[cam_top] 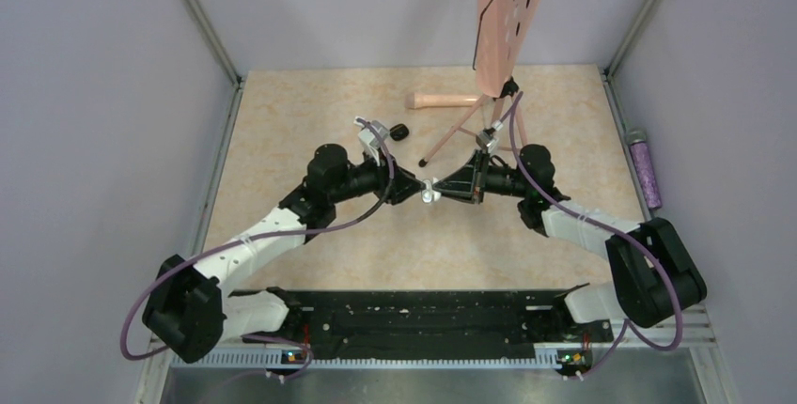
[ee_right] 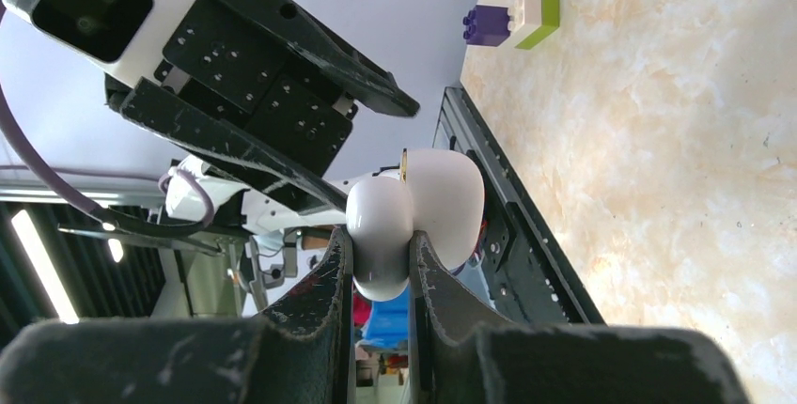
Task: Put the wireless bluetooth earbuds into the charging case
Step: Adjust the left earbud in the left side groove of the charging case, then place the charging case in the charging case.
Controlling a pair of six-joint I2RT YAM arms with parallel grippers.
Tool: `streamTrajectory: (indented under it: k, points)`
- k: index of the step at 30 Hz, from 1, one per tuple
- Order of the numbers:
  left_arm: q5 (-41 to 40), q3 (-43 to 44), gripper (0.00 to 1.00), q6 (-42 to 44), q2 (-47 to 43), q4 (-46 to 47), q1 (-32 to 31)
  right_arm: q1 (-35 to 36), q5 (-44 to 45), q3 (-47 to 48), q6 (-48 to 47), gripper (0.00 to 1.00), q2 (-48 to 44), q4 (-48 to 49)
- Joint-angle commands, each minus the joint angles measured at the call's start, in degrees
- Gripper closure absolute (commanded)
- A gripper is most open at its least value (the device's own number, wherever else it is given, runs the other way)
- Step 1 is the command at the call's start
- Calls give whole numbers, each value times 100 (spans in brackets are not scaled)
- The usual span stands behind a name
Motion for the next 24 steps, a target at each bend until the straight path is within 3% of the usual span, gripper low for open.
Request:
streamTrajectory:
  k: [1,4,6,10,15,24]
  points:
    - [-557,291,47,-230,-439,-2,49,-43,31,241,-441,100,-323,-292]
    - [-1152,367,44,-382,-671,-405,90,-41,429,495,-1565,100,-467,-1878]
    - [-1623,303,42,-426,-848,-588,119,-35,522,446,-1778,100,-411,-2175]
    - [-2376,197,40,-734,-1097,-1032,379,76,561,181,-1568,100,-1,-1544]
    - [-2577,321,42,-1338,-1220,-1873,1014,716,889,42,-1107,100,662,-433]
    - [-2984,96,44,-1711,-1502,-2108,1531,1670,1473,16,-389,100,2106,1381]
